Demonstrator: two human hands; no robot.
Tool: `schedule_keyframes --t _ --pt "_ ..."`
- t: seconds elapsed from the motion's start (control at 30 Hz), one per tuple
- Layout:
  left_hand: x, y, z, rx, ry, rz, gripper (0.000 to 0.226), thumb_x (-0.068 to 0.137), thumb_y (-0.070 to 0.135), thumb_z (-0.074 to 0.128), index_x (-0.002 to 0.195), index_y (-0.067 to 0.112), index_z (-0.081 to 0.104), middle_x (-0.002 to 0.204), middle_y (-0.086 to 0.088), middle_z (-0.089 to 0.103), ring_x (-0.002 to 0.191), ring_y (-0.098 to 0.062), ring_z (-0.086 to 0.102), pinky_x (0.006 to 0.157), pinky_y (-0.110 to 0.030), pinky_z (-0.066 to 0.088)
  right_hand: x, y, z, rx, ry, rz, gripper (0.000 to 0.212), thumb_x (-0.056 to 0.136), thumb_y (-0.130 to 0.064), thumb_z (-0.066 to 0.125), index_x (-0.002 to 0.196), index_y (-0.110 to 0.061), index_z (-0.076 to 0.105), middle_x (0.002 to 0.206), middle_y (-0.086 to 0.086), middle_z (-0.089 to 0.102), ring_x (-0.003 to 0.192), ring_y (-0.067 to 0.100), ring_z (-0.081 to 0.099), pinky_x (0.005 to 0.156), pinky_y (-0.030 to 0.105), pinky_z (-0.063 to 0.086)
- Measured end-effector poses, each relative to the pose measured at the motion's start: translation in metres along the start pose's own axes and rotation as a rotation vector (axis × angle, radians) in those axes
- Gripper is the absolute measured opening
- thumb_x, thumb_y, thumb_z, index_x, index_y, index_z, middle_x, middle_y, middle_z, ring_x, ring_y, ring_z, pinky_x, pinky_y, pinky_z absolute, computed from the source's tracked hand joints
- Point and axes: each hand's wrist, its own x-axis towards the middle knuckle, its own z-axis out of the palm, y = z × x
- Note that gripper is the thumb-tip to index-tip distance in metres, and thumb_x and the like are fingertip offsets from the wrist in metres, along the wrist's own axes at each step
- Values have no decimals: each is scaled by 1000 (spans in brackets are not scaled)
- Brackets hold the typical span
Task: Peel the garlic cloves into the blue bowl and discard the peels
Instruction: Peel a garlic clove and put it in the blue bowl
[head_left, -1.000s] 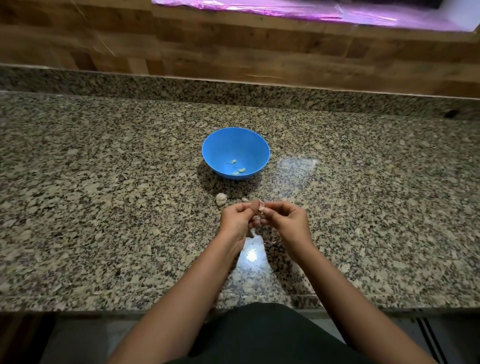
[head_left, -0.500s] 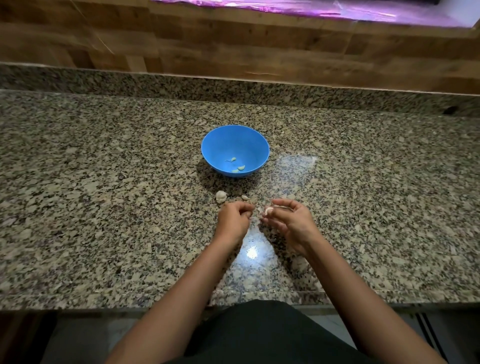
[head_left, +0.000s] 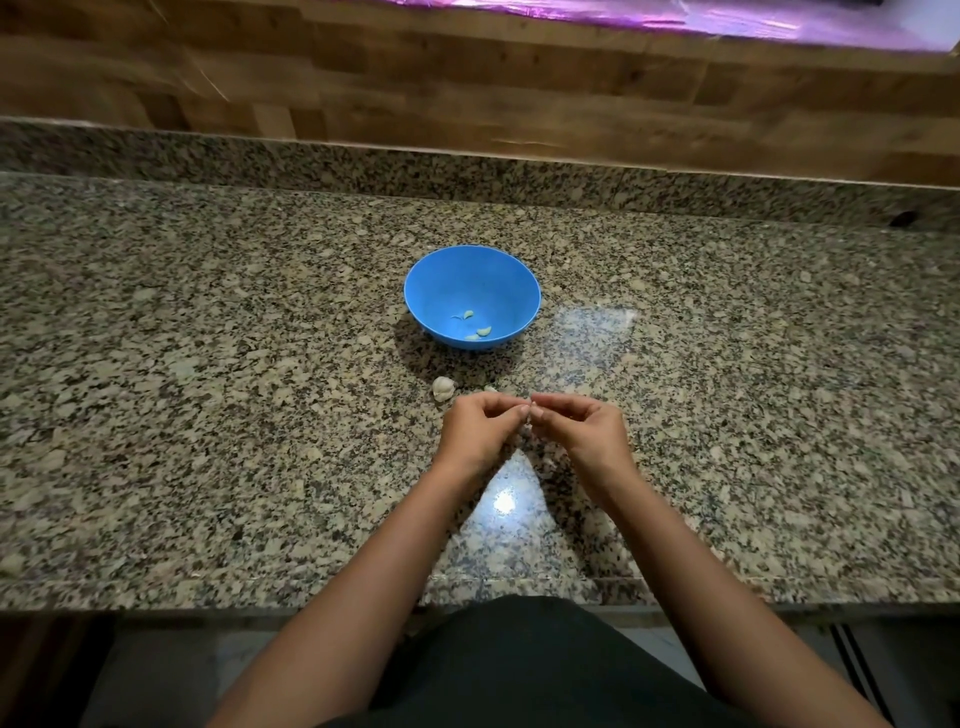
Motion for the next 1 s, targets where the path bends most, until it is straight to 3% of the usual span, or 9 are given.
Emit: schedule_keyframes --t 0.1,0.2,0.3,0.47,0.63,0.9,1.0 --pt "2 0 -3 -50 -2 -60 8 85 13 67 88 6 70 86 -14 72 76 -22 65 81 -43 53 0 -1 0 -174 5 -71 16 78 -3 71 91 -13 69 88 6 72 85 18 68 76 25 55" --pt "4 2 -4 -91 -11 -56 5 86 9 65 85 4 67 82 -15 69 71 -20 63 70 -30 54 0 -3 1 -288 -6 -142 21 79 -3 71 93 -17 64 90 6 70 86 16 68 78 26 56" --pt "5 5 -3 -119 -7 -54 4 86 6 64 83 4 66 78 -12 68 67 -18 62 68 -27 53 0 -6 1 -333 -2 -188 25 79 -3 71 91 -22 60 88 5 68 85 14 66 74 24 56" --pt "4 6 -2 -176 -21 -61 4 86 4 63 85 1 66 77 -10 68 63 -13 64 65 -20 56 1 -8 0 -334 -4 -207 25 80 -3 70 89 -23 58 88 6 66 84 15 66 71 23 56" --pt "4 7 -1 -160 -8 -71 5 86 3 63 81 4 65 77 -12 67 67 -18 63 75 -29 55 1 -5 0 -298 3 -217 26 78 0 71 84 -21 57 85 6 65 81 15 64 68 20 54" --pt "4 8 5 -63 77 -44 13 85 3 65 73 8 65 70 -11 66 65 -21 60 76 -37 54 3 2 4 -293 71 -217 24 78 3 70 81 -18 58 79 3 64 75 14 63 69 28 56" --pt "5 5 6 -43 113 -39 17 85 2 64 70 10 65 67 -9 64 61 -19 58 73 -36 53 2 3 7 -269 85 -223 24 78 4 69 80 -17 58 78 3 63 73 12 61 68 26 55"
